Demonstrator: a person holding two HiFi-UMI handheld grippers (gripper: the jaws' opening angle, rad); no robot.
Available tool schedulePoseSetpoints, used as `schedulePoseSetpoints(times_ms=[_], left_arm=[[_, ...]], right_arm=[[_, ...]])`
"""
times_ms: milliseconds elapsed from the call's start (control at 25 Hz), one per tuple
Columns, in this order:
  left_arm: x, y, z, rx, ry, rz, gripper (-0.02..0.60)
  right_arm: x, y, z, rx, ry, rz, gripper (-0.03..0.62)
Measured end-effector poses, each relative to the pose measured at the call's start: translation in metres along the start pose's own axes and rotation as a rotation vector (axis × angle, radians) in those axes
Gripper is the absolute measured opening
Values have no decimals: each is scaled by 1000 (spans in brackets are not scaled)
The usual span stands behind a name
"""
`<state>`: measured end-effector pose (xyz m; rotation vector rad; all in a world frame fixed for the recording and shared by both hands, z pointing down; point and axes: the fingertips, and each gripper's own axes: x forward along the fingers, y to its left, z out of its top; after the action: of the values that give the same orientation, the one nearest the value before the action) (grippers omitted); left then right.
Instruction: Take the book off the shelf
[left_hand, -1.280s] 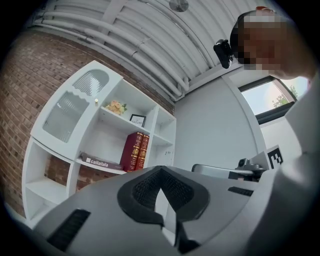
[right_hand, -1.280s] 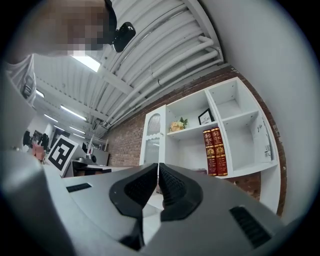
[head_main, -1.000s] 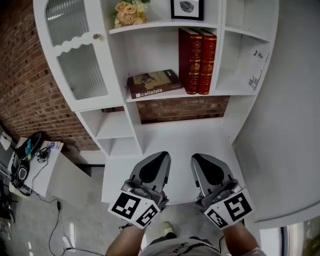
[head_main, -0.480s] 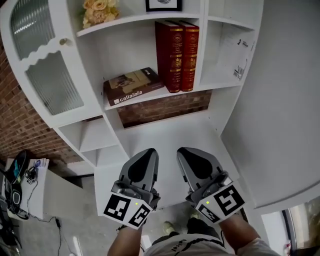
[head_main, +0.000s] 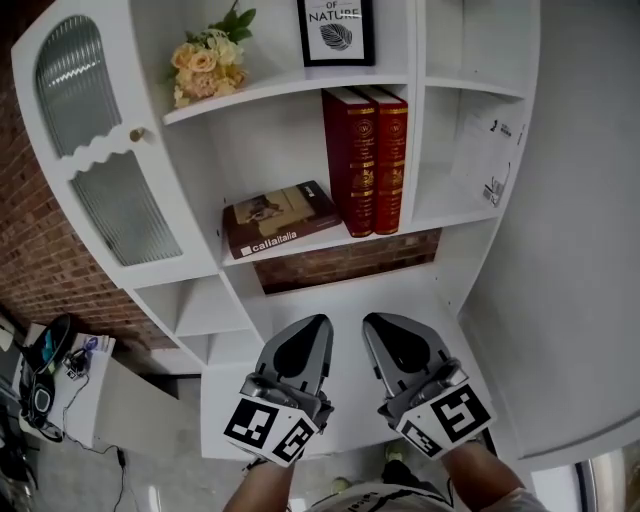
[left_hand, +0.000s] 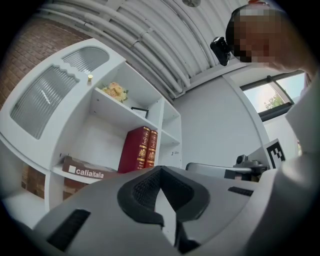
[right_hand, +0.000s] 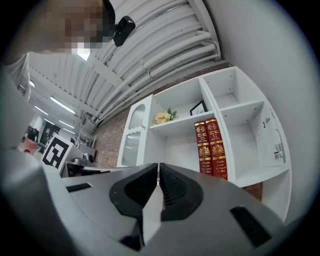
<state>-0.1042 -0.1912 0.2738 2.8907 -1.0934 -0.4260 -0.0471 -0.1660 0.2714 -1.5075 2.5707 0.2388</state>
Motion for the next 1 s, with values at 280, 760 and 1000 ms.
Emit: schedulePoseSetpoints(times_ms=[280, 760, 1000], left_arm=[[53, 3, 17, 69, -20, 26, 3], [149, 14, 42, 179, -84, 104, 6], [187, 30, 46, 232, -102, 191, 174]], right_arm=[[21, -38, 12, -5, -33, 67, 18], [38, -109, 9, 45, -75, 145, 18], [39, -138, 3, 76, -77, 201, 18]])
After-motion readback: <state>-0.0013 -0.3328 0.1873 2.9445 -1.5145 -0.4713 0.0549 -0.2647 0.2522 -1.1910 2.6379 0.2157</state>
